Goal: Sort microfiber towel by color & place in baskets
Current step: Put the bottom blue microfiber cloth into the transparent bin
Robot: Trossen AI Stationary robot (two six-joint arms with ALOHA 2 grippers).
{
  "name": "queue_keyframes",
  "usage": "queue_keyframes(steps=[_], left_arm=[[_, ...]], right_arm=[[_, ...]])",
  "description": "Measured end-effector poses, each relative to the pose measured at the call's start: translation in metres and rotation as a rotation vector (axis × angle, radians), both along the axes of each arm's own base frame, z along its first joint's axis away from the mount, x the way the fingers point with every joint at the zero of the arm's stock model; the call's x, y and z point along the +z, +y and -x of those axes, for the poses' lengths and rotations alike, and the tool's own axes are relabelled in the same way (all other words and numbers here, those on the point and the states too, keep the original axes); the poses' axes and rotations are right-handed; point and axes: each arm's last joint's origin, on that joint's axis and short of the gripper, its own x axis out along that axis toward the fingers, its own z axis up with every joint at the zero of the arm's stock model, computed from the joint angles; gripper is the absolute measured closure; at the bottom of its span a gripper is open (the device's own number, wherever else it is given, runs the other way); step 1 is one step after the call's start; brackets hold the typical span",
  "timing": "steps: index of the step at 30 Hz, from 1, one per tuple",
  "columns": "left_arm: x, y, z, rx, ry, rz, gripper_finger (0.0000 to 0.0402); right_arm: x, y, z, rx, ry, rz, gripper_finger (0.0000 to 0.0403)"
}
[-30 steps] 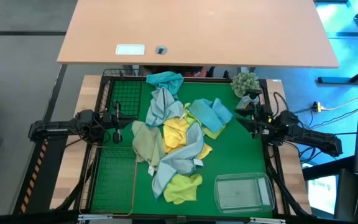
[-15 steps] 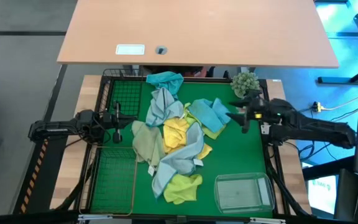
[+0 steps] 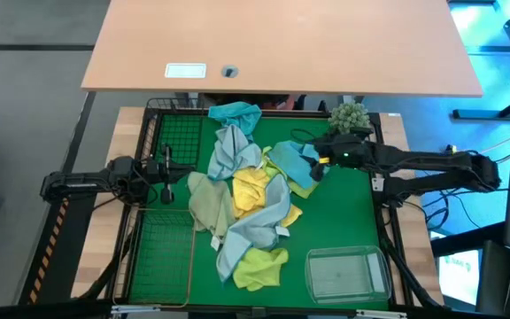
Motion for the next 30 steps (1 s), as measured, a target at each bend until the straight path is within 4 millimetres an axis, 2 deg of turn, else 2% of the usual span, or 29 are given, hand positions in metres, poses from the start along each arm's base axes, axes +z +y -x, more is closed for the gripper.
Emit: queue_keyframes(steps=[8,16,24,27,30], left_arm=[[0.000,0.000,0.000,0.000,-0.001,0.000,0.0401],[0.000,0.000,0.000,0.000,0.000,0.000,0.0401],[0.000,0.000,0.000,0.000,-0.001,0.000,0.0401],[0.000,0.000,0.000,0.000,-0.001,0.000,0.0401],[0.000,0.000,0.000,0.000,-0.001,0.000,0.0401]], right_arm=[[-0.024,-0.006,-0.023,-0.009,0.141,0.007,0.0139],[-0.048,-0.029,-0.027,-0.063,0.234,-0.058,0.0139],[-0.065,-0.045,-0.028,-0.011,0.263,-0.192,0.0139],[-0.068,-0.045,-0.029,-0.006,0.271,-0.199,0.0154],[-0.067,-0.045,-0.030,-0.003,0.260,-0.195,0.0198]])
